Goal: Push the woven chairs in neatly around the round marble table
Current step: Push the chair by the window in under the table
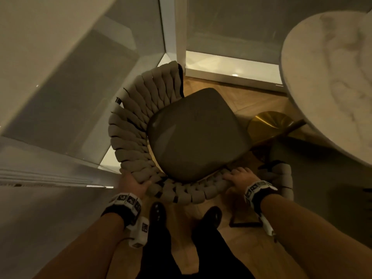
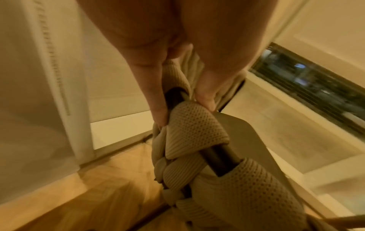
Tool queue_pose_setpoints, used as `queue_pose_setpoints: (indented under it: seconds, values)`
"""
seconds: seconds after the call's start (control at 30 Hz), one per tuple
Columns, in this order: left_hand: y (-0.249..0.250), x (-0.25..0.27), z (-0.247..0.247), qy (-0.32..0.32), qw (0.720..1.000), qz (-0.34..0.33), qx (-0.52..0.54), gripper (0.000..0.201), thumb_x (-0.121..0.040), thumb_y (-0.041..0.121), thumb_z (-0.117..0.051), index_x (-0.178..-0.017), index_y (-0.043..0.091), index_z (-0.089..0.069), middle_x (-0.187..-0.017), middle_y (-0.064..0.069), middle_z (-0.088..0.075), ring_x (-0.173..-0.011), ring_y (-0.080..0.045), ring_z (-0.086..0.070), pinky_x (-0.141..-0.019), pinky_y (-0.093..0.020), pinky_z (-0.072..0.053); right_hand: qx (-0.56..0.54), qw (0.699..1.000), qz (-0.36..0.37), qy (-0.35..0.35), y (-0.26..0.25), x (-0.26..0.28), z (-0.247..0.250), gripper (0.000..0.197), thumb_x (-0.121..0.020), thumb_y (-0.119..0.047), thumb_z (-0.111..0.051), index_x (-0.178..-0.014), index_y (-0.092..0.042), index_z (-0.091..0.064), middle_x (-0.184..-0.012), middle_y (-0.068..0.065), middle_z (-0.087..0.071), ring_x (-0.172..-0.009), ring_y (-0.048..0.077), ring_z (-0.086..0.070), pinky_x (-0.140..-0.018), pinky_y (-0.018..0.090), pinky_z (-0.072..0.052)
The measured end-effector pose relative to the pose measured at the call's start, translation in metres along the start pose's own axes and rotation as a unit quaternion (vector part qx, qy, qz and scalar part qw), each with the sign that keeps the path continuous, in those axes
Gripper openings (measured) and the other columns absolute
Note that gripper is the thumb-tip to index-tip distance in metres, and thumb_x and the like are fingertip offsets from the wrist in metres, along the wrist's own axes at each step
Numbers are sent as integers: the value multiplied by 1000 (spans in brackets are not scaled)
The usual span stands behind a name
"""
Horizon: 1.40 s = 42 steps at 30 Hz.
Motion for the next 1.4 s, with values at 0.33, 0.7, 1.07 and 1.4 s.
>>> queue_pose_setpoints:
  seconds: [0.33, 0.7, 1.07, 1.4]
  values:
    - [56, -81, 44, -31, 996, -64, -47, 91, -80, 26, -71, -151, 12, -16, -140, -22, -49, -126, -41, -49, -106, -42, -40, -98, 992, -74, 35, -20, -17, 10, 58, -91, -54, -48, -144, -38, -28, -145, 5, -39, -134, 30, -32, -112, 48, -26]
    - [140, -60, -12, -99, 915, -320, -223, 85, -65, 69, -61, -141, 42, -34, -162, 0, -4, -149, -33, 0, -118, -60, -14, -207, 972, -93, 54, -3, -32, 40, 59, -95, -32, -52, -147, -31, -24, -155, 5, -23, -141, 31, -19, -117, 47, -24]
    - [160, -42, -60, -178, 826, -344, -410, 104, -64, 91, -5, -134, 31, -54, -147, 3, -46, -139, -22, -34, -120, -47, -16, -210, 976, -45, 29, 18, -39, 41, 58, -94, -42, -52, -145, -25, -31, -143, 13, -40, -129, 33, -42, -108, 42, -37]
    - [217, -100, -56, -122, 805, -367, -450, 70, -82, 8, -57, -139, 45, -39, -149, 12, -40, -142, -19, -25, -116, -63, -1, -269, 959, -74, 54, 41, -65, 84, 56, -94, -45, -51, -144, -26, -34, -143, 13, -41, -128, 33, -43, -107, 42, -38]
Point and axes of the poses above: each hand's wrist, its own x-axis away from the middle knuckle, its own z-axis out of the back of the hand, y = z × x, the point moved 9 cm from there along -x, towards the middle knuckle
